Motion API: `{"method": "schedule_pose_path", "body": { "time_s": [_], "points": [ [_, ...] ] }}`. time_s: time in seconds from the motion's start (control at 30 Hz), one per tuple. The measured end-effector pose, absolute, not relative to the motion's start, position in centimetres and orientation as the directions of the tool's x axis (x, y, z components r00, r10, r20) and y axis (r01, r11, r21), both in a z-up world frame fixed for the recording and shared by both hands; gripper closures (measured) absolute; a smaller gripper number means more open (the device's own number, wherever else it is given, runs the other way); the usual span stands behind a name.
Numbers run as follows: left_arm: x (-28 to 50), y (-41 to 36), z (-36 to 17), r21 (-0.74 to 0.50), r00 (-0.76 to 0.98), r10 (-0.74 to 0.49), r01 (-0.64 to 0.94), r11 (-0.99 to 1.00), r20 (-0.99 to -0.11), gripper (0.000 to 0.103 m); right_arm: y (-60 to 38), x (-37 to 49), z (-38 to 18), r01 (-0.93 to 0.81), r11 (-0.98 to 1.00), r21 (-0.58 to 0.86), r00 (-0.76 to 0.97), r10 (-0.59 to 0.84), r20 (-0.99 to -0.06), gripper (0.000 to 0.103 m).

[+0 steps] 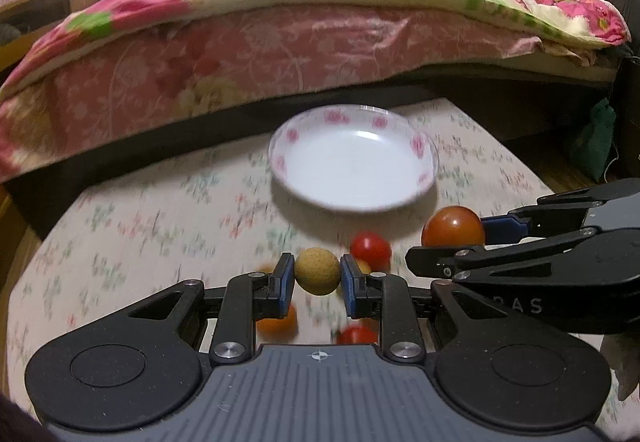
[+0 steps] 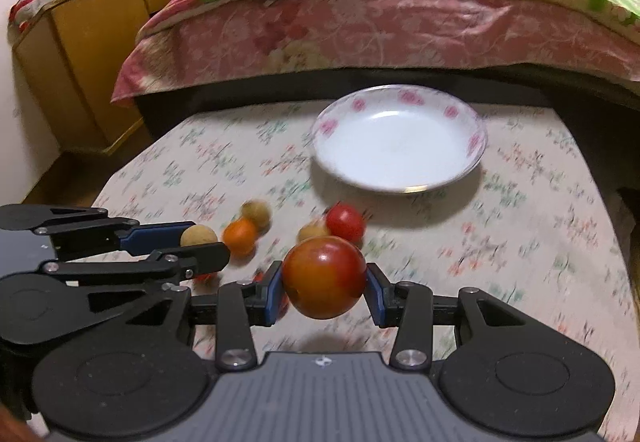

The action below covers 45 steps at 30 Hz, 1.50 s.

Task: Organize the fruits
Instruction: 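Carry the large tomato and tan fruit over the white plate with both tools, then open both tools to drop the tomato and tan fruit onto the plate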

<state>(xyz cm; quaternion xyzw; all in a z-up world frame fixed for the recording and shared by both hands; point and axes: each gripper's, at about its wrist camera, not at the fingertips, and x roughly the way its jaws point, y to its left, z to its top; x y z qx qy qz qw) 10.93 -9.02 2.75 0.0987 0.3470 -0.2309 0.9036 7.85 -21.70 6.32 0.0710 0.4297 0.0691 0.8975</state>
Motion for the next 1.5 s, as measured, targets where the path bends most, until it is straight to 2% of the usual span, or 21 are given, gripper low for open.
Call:
{"method": "schedule_pose_path", "body": {
  "time_s": [0.4,0.47,0.83,1.07,1.17,1.5],
  "points": [
    [17.1,-12.5,2.1,0.043,0.663,-0.374,0.522,0.852,-0.649,0.073,-25.2,14.8,4.3,-0.023,0.988,0.152,0.637,0.132,-0.760,0.061],
    [17.6,-12.8,2.1,0.053,0.665,-0.371,0.525,0.849,-0.647,0.073,-25.4,15.4,4.3,-0.032,0.993,0.112,0.657,0.105,-0.747,0.061],
    [19.3,-13.1,0.9,0.052,0.653,-0.350,0.513,0.857,-0.671,0.072,-26.1,17.4,3.0,-0.076,0.993,0.088,0.661,0.116,-0.742,0.060],
    [19.6,-12.9,1.2,0.043,0.655,-0.343,0.498,0.866,-0.673,0.066,-26.0,17.4,2.9,-0.090,0.993,0.081,0.672,0.121,-0.731,0.060],
    [19.5,-12.8,1.4,0.045,0.660,-0.342,0.495,0.868,-0.669,0.063,-26.0,17.5,3.1,-0.096,0.993,0.074,0.675,0.119,-0.728,0.057],
    [17.8,-11.6,3.6,0.050,0.680,-0.349,0.493,0.868,-0.644,0.060,-25.7,16.5,4.8,-0.091,0.993,0.075,0.690,0.117,-0.714,0.056]
  ]
}}
